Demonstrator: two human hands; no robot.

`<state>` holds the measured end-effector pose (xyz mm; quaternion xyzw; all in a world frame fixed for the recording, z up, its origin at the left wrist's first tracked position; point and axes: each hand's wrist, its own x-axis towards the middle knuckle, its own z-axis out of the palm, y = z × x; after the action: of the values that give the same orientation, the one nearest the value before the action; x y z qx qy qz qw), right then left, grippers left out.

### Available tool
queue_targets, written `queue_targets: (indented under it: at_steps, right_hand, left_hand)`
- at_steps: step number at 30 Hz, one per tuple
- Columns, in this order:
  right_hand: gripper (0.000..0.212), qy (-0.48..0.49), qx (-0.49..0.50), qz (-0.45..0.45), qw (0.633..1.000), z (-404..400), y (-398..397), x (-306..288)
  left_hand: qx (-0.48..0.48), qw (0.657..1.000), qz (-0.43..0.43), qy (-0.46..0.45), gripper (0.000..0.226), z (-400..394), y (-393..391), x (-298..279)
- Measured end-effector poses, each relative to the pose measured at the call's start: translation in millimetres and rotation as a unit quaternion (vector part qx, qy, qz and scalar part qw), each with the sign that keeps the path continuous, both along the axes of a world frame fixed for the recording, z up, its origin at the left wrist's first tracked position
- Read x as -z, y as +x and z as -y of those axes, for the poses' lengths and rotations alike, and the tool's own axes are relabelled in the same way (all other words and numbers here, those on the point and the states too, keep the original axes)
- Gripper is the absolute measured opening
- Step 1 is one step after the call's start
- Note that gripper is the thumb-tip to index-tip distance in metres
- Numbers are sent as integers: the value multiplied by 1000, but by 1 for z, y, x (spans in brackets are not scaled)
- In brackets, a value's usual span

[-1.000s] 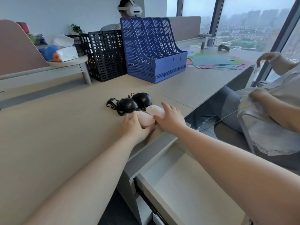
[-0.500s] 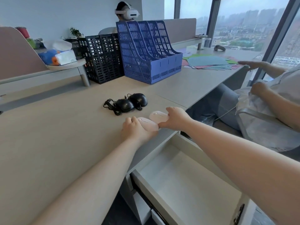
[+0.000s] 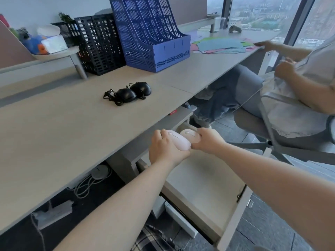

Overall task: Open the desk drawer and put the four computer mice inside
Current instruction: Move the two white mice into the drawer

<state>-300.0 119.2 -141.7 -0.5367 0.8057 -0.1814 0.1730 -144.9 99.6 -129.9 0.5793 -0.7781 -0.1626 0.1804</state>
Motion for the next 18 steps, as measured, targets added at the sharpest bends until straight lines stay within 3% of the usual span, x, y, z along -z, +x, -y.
queue_targets:
  at_steps: [5, 8, 10, 18]
  right_hand:
    - [33, 70, -10, 11, 997, -2, -1, 40]
    - [62, 97, -16, 11, 995, 4, -5, 64]
    - [69, 113, -16, 4, 993, 9, -6, 76]
    - [69, 140, -23, -10, 990, 34, -3, 112]
  left_hand:
    - [3, 995, 46, 89, 89, -2, -7, 39]
    - [-9, 987, 86, 134, 80, 5, -8, 61]
    - [-20, 982, 105, 157, 72, 11, -7, 75]
    - [14, 973, 171, 156, 72, 36, -15, 104]
